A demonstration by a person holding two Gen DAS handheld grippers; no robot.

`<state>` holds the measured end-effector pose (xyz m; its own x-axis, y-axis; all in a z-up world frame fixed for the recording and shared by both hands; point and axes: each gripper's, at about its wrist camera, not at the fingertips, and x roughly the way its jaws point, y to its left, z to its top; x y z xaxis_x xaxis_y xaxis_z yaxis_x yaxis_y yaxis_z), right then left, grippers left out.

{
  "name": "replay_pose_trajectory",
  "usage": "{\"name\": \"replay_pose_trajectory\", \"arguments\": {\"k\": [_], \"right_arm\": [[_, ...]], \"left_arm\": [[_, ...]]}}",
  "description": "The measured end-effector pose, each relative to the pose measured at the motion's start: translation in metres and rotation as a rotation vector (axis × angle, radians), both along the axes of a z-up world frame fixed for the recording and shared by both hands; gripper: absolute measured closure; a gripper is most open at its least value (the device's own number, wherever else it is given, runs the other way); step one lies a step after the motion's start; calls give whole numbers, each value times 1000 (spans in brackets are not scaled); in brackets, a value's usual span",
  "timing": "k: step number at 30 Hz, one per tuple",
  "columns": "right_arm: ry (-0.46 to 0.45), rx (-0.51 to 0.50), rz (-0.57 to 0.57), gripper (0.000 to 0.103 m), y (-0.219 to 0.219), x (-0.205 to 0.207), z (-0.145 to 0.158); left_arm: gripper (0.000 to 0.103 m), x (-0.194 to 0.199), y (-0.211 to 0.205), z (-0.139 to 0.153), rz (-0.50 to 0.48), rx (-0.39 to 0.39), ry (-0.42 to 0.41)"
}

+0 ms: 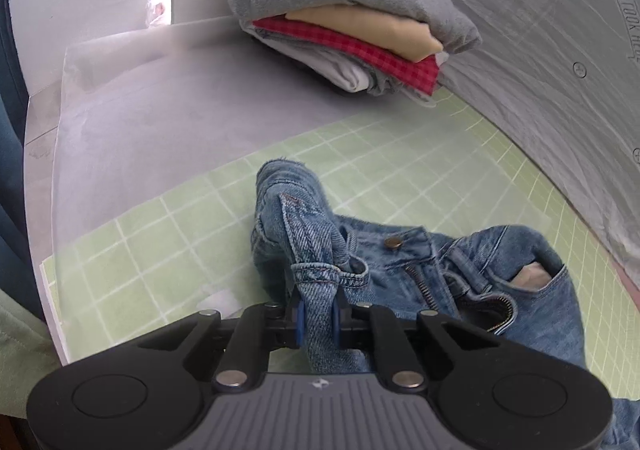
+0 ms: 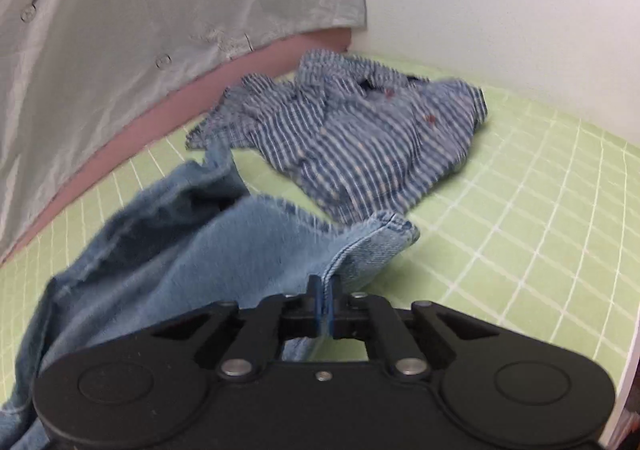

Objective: Fold clothes

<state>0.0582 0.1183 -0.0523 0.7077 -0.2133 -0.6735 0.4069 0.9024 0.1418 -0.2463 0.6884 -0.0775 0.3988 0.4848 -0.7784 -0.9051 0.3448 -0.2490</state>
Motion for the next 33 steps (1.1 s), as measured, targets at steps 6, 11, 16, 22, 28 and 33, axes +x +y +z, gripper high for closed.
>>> {"name": "replay_pose_trajectory", "arguments": {"k": [6, 11, 16, 22, 28, 33], "right_arm": [[-225, -62, 52, 100, 3, 15, 89], [-354, -76, 33, 100, -6, 25, 137], [-364, -63, -12, 100, -25, 1, 139], [-109, -66, -28, 100, -40, -53, 55], [182, -66, -18, 100, -39, -87, -33], [132, -57, -32, 100, -37, -92, -16]], "left_arm": [[92, 50, 17, 67, -73, 70, -182], [93, 90, 20, 111, -153, 111, -278], [93, 76, 1, 123, -171, 161, -326], [92, 3, -4, 52, -54, 43, -149], [89, -38, -8, -21, 3, -91, 22], [89, -34, -20, -19, -3, -54, 74]]}}
